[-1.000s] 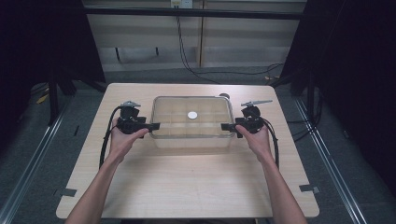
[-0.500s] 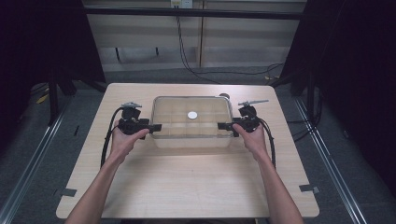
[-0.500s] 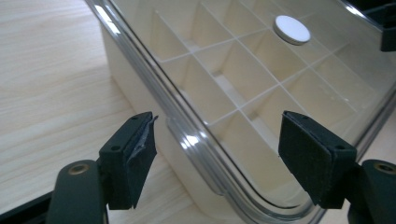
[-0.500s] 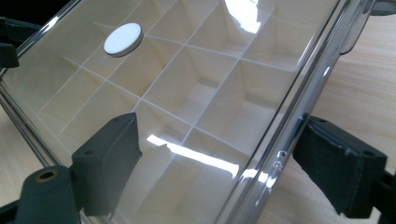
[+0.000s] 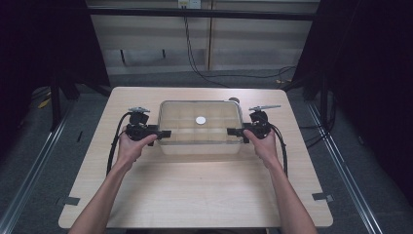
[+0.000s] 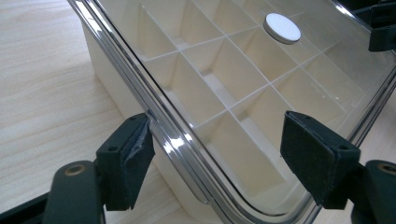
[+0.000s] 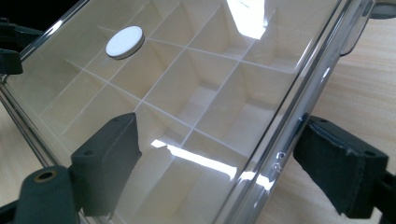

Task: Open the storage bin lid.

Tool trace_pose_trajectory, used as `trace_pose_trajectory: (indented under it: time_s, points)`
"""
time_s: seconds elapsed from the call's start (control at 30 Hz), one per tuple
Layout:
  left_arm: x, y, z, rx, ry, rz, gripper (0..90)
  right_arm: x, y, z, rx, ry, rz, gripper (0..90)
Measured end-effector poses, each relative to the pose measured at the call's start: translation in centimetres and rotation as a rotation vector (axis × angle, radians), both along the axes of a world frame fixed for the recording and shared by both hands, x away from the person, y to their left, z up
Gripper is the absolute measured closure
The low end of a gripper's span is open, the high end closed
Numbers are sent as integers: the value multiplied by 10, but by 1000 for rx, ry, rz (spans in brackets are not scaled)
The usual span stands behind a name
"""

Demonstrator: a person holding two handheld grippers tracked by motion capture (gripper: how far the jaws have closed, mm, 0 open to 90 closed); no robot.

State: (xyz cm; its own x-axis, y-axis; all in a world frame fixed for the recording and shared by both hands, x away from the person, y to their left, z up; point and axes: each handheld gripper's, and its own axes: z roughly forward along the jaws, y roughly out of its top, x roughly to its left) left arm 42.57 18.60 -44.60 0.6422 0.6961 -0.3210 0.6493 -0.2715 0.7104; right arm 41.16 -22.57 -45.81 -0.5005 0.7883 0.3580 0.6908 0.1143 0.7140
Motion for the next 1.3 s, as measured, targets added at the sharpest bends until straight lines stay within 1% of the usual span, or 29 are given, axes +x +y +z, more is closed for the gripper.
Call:
trace_pose_trajectory:
  time_s: [0.03,0.13,0.23,0.27,0.33,0.5,0.57,0.63,0.67,0.7,0.73,0.77,0.8,0.83,0.87,0.97,1.0,1.07,1.17,1.2,1.23,1.27,1.3]
  points:
    - [0,-1,0,-11,9,5,248,0,-1,0,3,4,0,150]
    - [2,-1,-1,-16,13,1,245,0,0,1,-1,4,-2,150]
    - [2,-1,-1,-15,13,-4,253,-1,1,2,-11,1,-3,160]
    - [2,0,-1,-15,9,-6,256,-2,2,4,-31,-13,-11,170]
    - [3,1,-1,-21,11,-17,255,-2,2,4,-32,-12,-13,169]
    - [1,0,0,-14,4,-10,255,-3,2,4,-32,-13,-12,170]
    - [0,-1,1,-16,-3,-5,255,-3,2,4,-30,-13,-13,170]
    - [0,-1,2,-9,-10,-10,255,-3,2,4,-32,-14,-14,170]
    - [-1,-1,2,-5,-18,-4,256,-3,2,4,-33,-15,-15,179]
    - [-1,-1,2,-5,-18,-4,266,-3,2,4,-33,-15,-15,179]
    - [-1,-2,3,9,-30,-5,266,-4,2,5,-46,-28,-28,187]
    - [-1,-2,3,9,-30,-5,269,-4,2,5,-46,-28,-28,187]
    - [-2,-2,4,13,-35,-10,281,-5,1,8,-37,-45,-33,193]
    - [-2,-2,4,13,-35,-10,296,-5,1,8,-37,-45,-33,193]
    - [-3,-3,4,18,-45,-2,305,-6,0,11,-21,-50,-38,198]
    - [-3,-3,4,19,-45,-1,307,-6,0,11,-21,-54,-34,207]
    - [-3,-3,3,10,-43,5,308,-6,1,10,-26,-53,-36,224]
    - [-3,-2,3,7,-44,4,310,-7,1,10,-30,-45,-51,245]
    - [-3,-2,3,3,-44,9,319,-7,0,11,-32,-54,-50,267]
    - [-3,-1,3,-1,-43,3,325,-8,-1,13,-36,-64,-60,293]
    - [-3,0,3,-14,-41,9,325,-8,-1,13,-36,-64,-60,293]
    - [-2,3,4,-39,-31,7,350,-10,-2,16,-33,-77,-66,320]
    - [-2,5,4,-52,-29,8,362,-10,-3,17,-28,-81,-66,326]
